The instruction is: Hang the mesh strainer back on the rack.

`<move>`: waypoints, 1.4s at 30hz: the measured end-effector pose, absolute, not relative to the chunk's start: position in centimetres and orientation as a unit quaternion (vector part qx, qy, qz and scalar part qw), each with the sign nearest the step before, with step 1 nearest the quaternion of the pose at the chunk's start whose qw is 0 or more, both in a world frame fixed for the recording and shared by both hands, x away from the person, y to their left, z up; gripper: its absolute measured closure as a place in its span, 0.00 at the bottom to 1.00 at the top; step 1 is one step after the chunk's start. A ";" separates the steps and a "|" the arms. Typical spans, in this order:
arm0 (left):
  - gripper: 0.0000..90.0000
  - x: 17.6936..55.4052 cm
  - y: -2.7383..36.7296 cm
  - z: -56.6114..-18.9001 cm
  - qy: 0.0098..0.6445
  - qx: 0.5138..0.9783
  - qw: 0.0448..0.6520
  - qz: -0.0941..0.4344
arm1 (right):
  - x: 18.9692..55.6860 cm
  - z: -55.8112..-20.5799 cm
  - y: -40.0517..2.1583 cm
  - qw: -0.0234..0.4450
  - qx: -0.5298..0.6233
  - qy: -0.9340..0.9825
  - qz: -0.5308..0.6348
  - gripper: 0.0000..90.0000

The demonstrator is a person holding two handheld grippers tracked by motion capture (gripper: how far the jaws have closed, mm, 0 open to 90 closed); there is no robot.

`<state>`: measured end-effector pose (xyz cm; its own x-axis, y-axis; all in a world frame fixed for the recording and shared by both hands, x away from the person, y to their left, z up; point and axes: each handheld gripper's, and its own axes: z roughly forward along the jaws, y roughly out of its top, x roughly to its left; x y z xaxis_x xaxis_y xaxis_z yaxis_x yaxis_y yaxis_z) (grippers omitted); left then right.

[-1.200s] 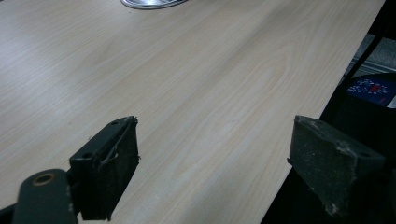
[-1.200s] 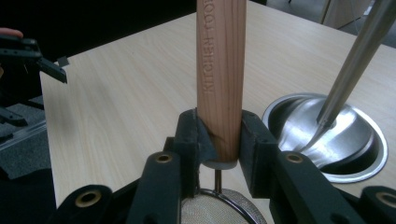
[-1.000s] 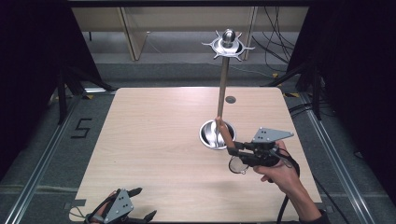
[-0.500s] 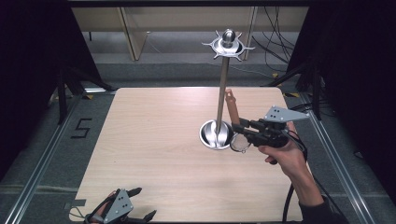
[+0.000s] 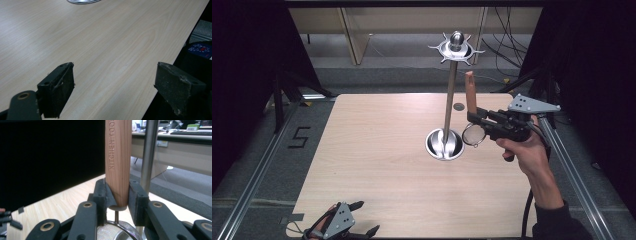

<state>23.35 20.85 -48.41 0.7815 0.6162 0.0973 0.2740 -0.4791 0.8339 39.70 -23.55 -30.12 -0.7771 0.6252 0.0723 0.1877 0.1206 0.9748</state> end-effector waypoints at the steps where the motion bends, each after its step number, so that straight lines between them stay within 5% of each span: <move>1: 0.17 23.2 20.8 -48.5 0.274 0.834 0.437 0.193 | 39.7 -29.9 -23.5 0.174 0.286 0.724 0.603 0.80; 42: 0.17 23.3 20.8 -48.5 0.267 0.837 0.436 0.195 | 43.8 -29.7 -22.5 0.159 0.303 0.726 0.596 0.79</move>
